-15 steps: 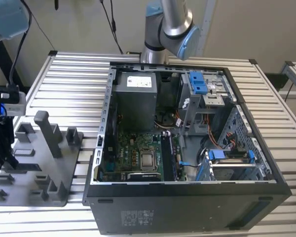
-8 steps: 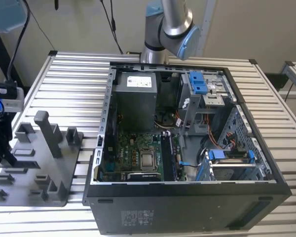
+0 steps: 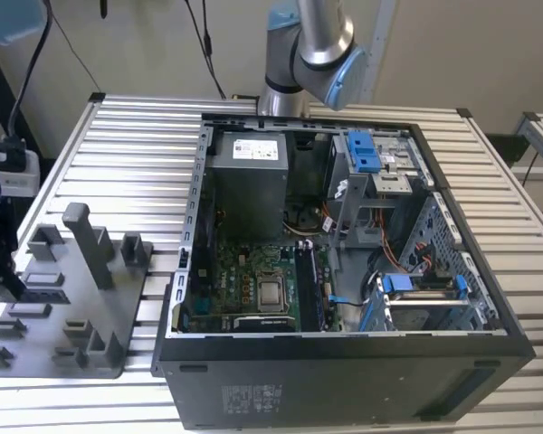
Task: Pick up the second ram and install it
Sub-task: 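Pick up the second ram and move it above second insertion slot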
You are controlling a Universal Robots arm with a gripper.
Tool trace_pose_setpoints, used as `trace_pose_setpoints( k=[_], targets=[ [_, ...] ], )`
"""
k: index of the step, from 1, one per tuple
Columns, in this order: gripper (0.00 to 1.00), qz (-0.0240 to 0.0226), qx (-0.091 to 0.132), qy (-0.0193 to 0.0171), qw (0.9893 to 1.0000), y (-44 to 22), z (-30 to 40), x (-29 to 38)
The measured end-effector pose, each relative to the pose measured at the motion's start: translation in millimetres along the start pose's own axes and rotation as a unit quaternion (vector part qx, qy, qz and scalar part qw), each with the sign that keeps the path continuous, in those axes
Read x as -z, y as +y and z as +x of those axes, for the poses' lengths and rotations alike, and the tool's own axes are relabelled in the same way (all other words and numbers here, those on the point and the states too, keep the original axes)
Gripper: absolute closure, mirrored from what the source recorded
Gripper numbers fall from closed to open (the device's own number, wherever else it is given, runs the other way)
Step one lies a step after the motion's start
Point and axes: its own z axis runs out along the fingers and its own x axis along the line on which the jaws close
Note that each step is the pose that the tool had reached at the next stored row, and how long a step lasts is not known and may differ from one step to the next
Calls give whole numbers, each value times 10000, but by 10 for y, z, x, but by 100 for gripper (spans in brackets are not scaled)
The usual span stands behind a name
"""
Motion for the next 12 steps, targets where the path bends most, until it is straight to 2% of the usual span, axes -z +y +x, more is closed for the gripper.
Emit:
trace_pose_setpoints(
  k=[12],
  targets=[
    [86,-6,0,0,10000,-6,-4,204]
  ],
)
